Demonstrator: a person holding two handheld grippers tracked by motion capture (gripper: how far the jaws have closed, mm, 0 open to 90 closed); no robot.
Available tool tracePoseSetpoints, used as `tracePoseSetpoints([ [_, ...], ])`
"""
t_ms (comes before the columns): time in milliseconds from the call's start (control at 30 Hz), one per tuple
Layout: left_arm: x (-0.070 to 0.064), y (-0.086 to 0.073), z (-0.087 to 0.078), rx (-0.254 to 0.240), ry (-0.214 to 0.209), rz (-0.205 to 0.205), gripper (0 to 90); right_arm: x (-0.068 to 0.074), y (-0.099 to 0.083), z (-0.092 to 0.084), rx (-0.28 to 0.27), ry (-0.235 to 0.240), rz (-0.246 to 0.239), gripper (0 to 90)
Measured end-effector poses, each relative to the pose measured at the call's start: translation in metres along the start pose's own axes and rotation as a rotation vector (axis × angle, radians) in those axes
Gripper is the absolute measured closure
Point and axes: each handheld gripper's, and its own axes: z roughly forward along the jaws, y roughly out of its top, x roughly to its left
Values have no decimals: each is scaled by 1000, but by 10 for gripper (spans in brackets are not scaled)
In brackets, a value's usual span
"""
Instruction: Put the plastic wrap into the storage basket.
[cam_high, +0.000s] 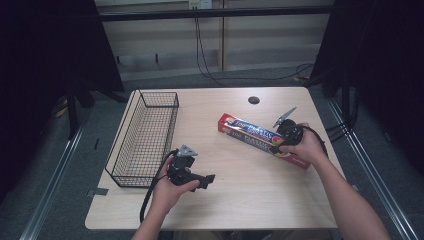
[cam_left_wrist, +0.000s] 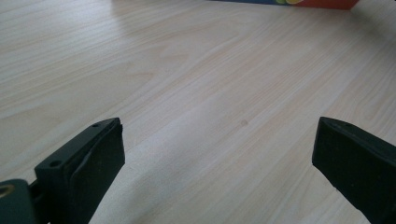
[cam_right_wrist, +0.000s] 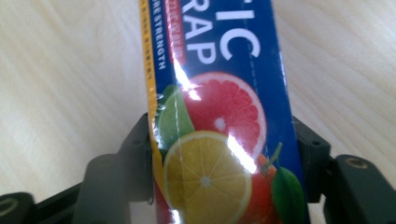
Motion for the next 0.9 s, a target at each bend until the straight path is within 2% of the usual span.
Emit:
tracePoseSetpoints([
  [100,0,0,0,2,2,4,26,3,4,-1,33,-12,-24,414],
  [233,1,0,-2,-3,3,7,27,2,3,-1,37,3,-17,421],
  [267,1,0,-3,-7,4,2,27,4,3,-2,44,-1,-3,423],
  [367,2,0,-3,-8,2,-4,27,5,3,-3,47,7,-8,427],
  [400,1,-1,-2,-15,5,-19,27,5,3,-4,46,8,-10,427],
  [433,1,-1,-2,-15,5,-19,27,7,4,-6,57,3,6,428],
  [467,2,0,-3,-6,4,2,27,7,3,-7,48,0,-1,429],
  [567,2,1,-6,-17,3,-9,27,9,3,-12,43,2,5,431],
  [600,3,2,-7,-14,4,4,27,11,3,-14,44,-1,9,432],
  [700,3,3,-9,-19,8,-1,27,11,2,-19,27,0,8,433],
  [733,3,3,-9,-19,8,-1,27,12,2,-21,20,4,1,433],
  [767,2,4,-9,-28,11,-14,27,12,2,-23,18,16,19,433],
  [800,3,5,-9,-23,4,-3,27,13,2,-25,10,13,8,434],
  [833,1,5,-9,-25,6,-11,27,15,2,-27,12,21,18,434],
  [867,1,6,-9,-10,7,6,27,14,2,-29,-5,22,5,434],
  [900,-1,6,-7,-25,3,-5,27,17,2,-30,-14,27,18,434],
])
